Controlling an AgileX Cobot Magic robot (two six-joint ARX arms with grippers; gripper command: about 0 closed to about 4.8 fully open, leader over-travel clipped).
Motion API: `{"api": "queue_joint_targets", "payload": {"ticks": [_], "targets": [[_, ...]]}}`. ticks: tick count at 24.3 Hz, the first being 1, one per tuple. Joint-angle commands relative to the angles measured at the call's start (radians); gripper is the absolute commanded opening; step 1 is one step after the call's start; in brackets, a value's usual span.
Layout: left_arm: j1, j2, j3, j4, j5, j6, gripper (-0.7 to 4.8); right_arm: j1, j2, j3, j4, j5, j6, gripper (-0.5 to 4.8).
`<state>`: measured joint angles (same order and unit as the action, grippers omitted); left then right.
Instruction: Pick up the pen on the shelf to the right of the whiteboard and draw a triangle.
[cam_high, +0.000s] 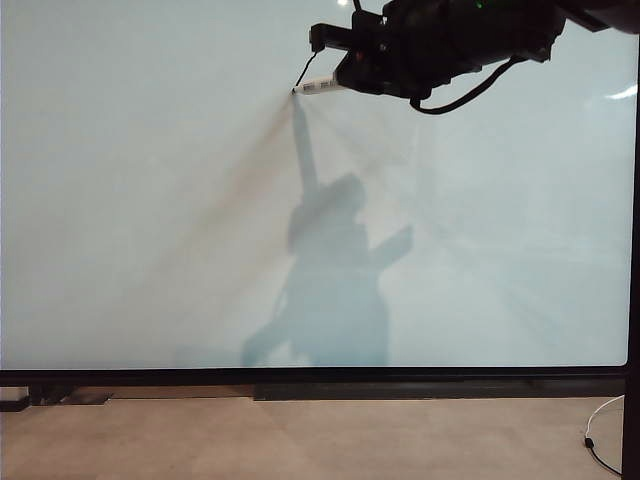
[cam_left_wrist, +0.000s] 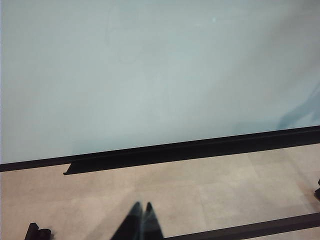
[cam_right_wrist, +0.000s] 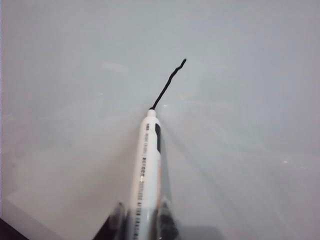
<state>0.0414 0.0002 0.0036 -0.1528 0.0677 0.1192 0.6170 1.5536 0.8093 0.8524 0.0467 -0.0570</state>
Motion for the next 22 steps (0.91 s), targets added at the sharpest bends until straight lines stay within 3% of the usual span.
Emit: {"api": "queue_joint_targets", "payload": {"ticks": [1,22], "targets": [[0.0,0.0,0.003,0.011,0.003,0.001,-0.05,-0.002,0.03,0.006,0.032,0.001,0.012,-0.05],[0.0,0.0,0.003,0.011,0.003,0.001,-0.05,0.005,0.076,0.005,0.042,-0.029,0.012,-0.05]]}}
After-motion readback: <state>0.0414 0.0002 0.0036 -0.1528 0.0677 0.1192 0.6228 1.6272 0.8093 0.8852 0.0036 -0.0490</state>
